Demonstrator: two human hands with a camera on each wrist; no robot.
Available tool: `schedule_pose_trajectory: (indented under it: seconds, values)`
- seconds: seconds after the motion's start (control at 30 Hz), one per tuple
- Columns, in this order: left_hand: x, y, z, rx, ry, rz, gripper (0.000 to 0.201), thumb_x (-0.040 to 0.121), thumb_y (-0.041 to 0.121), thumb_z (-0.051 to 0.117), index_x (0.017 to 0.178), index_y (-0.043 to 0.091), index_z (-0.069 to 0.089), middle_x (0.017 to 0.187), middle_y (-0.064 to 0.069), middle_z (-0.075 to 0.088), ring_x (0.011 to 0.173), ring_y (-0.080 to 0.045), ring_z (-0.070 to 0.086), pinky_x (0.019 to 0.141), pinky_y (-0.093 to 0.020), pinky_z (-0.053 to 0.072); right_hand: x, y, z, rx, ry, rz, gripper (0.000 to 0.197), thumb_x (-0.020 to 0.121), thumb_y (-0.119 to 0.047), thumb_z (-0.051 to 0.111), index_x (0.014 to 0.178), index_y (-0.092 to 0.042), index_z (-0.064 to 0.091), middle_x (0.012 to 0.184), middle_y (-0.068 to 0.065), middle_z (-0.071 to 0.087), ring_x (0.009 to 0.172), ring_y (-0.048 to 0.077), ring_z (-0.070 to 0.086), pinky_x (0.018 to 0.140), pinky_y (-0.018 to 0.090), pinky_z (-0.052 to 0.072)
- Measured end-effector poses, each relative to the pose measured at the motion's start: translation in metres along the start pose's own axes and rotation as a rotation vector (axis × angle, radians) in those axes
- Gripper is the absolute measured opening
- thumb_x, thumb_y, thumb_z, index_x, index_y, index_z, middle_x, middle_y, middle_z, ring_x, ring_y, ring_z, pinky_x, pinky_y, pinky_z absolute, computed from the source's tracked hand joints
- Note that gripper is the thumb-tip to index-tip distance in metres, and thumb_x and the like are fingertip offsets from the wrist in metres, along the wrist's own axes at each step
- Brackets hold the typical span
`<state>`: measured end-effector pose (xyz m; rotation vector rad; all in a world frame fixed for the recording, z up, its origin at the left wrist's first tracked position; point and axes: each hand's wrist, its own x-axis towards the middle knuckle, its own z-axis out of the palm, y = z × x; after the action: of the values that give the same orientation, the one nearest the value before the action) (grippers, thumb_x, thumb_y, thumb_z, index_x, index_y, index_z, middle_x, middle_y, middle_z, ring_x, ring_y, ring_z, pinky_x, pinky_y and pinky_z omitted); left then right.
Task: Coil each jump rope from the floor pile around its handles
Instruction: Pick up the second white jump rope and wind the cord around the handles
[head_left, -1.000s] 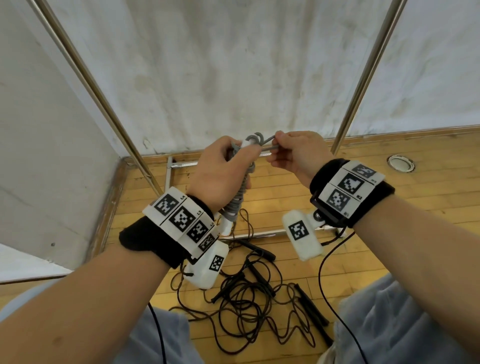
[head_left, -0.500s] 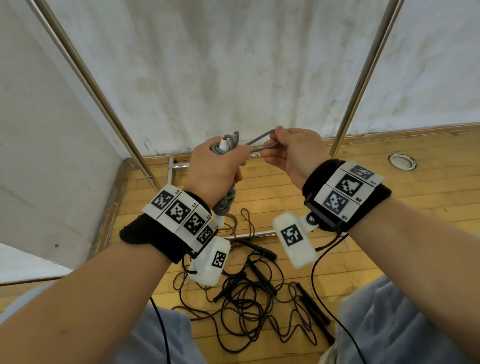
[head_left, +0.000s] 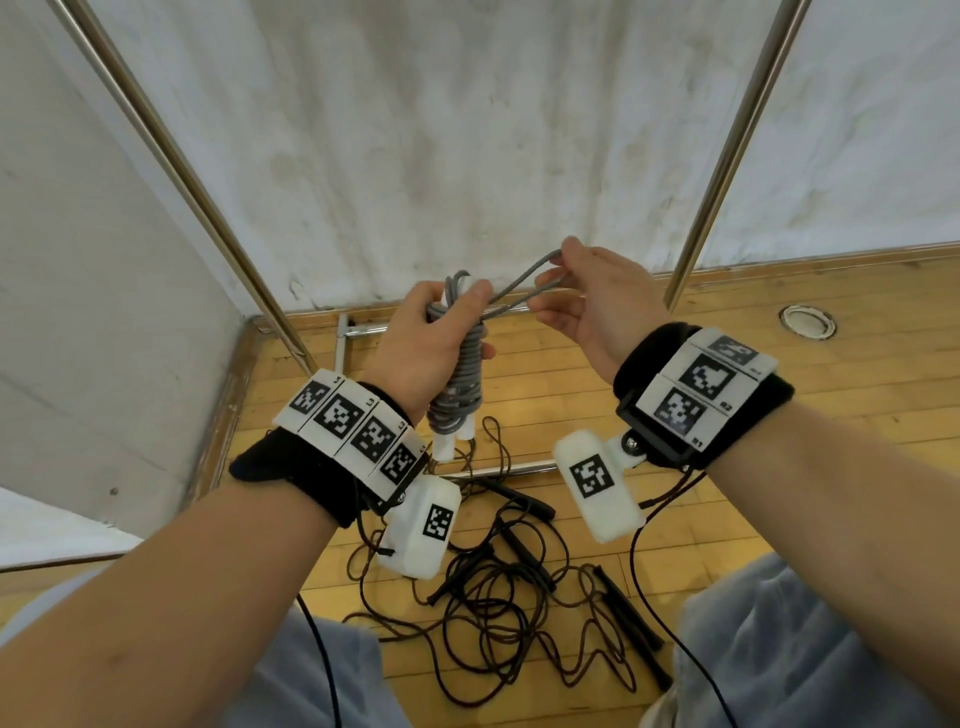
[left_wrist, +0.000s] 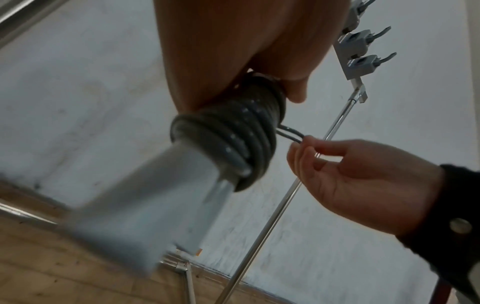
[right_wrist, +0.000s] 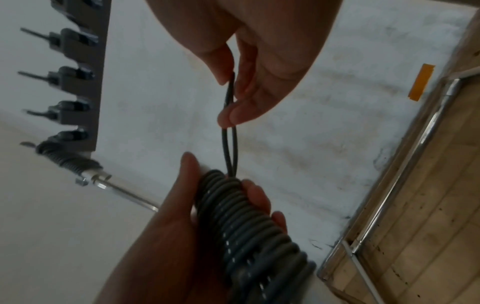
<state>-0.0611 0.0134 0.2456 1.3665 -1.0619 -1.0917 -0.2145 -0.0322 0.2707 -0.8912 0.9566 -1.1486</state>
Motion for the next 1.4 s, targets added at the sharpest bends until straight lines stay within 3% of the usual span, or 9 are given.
schedule_pose_trajectory:
  seconds: [0.17, 0.3, 0.43, 0.53, 0.7, 0.9, 1.07, 1.2, 1.4]
  values:
    - [-0.001, 0.001, 0.005, 0.102, 0.126, 0.079, 0.038, 0.088, 0.044, 0.062, 0.095, 0.007, 0.056, 0.079, -0.006, 0.065, 0.062, -0.017, 0.068, 0.060, -0.037, 0.055, -0.013, 0.000, 0.014, -0.141, -0.078, -0.058, 0.022, 0.091, -0.037, 0.058, 0.095, -0.016, 0.064, 0.095, 0.009, 0.066, 0.060, 0.017, 0.061, 0.059, 0.028, 0.053]
    - [-0.002, 0.006, 0.008, 0.076, 0.215, 0.144, 0.029, 0.083, 0.034, 0.069, 0.084, 0.008, 0.057, 0.066, -0.005, 0.061, 0.051, -0.015, 0.061, 0.050, -0.030, 0.050, -0.026, 0.003, 0.018, -0.239, -0.153, -0.131, 0.029, 0.087, -0.043, 0.061, 0.105, -0.020, 0.066, 0.096, 0.002, 0.070, 0.069, 0.015, 0.067, 0.061, 0.026, 0.054]
    - [0.000, 0.009, 0.011, 0.033, 0.255, 0.119, 0.025, 0.080, 0.031, 0.070, 0.074, 0.008, 0.062, 0.056, -0.001, 0.061, 0.048, -0.016, 0.061, 0.048, -0.027, 0.050, -0.028, 0.006, 0.020, -0.310, -0.151, -0.194, 0.030, 0.088, -0.025, 0.063, 0.116, -0.013, 0.063, 0.088, -0.001, 0.070, 0.074, 0.012, 0.069, 0.069, 0.027, 0.056]
    - [-0.002, 0.010, 0.015, 0.041, 0.213, 0.113, 0.025, 0.081, 0.030, 0.071, 0.073, 0.007, 0.063, 0.056, 0.000, 0.062, 0.046, -0.016, 0.060, 0.046, -0.025, 0.048, -0.022, 0.000, 0.019, -0.177, -0.104, -0.120, 0.010, 0.094, -0.015, 0.055, 0.097, -0.011, 0.064, 0.081, 0.006, 0.068, 0.059, 0.016, 0.063, 0.059, 0.024, 0.054]
    - [-0.009, 0.011, 0.020, 0.044, 0.052, 0.103, 0.026, 0.083, 0.031, 0.067, 0.075, 0.006, 0.063, 0.060, -0.003, 0.066, 0.047, -0.017, 0.061, 0.047, -0.027, 0.049, -0.007, -0.011, 0.009, 0.064, 0.019, 0.102, 0.023, 0.099, -0.015, 0.046, 0.084, -0.003, 0.059, 0.063, 0.007, 0.064, 0.042, 0.006, 0.054, 0.044, 0.015, 0.047]
    - [-0.011, 0.014, 0.019, 0.052, -0.096, 0.029, 0.025, 0.087, 0.027, 0.064, 0.082, 0.002, 0.065, 0.060, -0.006, 0.067, 0.047, -0.017, 0.060, 0.048, -0.026, 0.050, 0.003, -0.019, 0.000, 0.081, 0.132, 0.188, 0.024, 0.097, -0.014, 0.049, 0.079, -0.002, 0.058, 0.056, 0.006, 0.064, 0.037, 0.004, 0.054, 0.039, 0.014, 0.044]
    - [-0.009, 0.012, 0.013, 0.003, -0.120, -0.002, 0.016, 0.088, 0.024, 0.065, 0.083, 0.008, 0.066, 0.072, -0.006, 0.070, 0.062, -0.023, 0.069, 0.061, -0.034, 0.056, 0.000, -0.020, -0.005, -0.129, -0.032, 0.008, 0.024, 0.096, -0.014, 0.051, 0.078, -0.002, 0.062, 0.066, 0.009, 0.067, 0.047, 0.011, 0.059, 0.048, 0.019, 0.050]
    - [-0.004, 0.025, 0.003, -0.001, -0.041, 0.005, 0.006, 0.084, 0.015, 0.068, 0.080, 0.011, 0.067, 0.074, -0.005, 0.068, 0.079, -0.025, 0.072, 0.076, -0.040, 0.056, -0.010, -0.032, 0.005, -0.195, -0.199, -0.095, 0.020, 0.096, -0.017, 0.051, 0.094, -0.003, 0.065, 0.078, 0.011, 0.068, 0.063, 0.019, 0.066, 0.059, 0.022, 0.054]
    - [-0.013, 0.072, -0.002, 0.121, 0.008, 0.182, 0.015, 0.080, 0.006, 0.069, 0.090, 0.018, 0.069, 0.083, -0.008, 0.070, 0.077, -0.026, 0.072, 0.075, -0.033, 0.058, -0.020, -0.066, 0.036, -0.291, -0.203, -0.240, 0.016, 0.094, -0.014, 0.055, 0.098, -0.003, 0.065, 0.078, 0.012, 0.067, 0.063, 0.020, 0.066, 0.065, 0.026, 0.058]
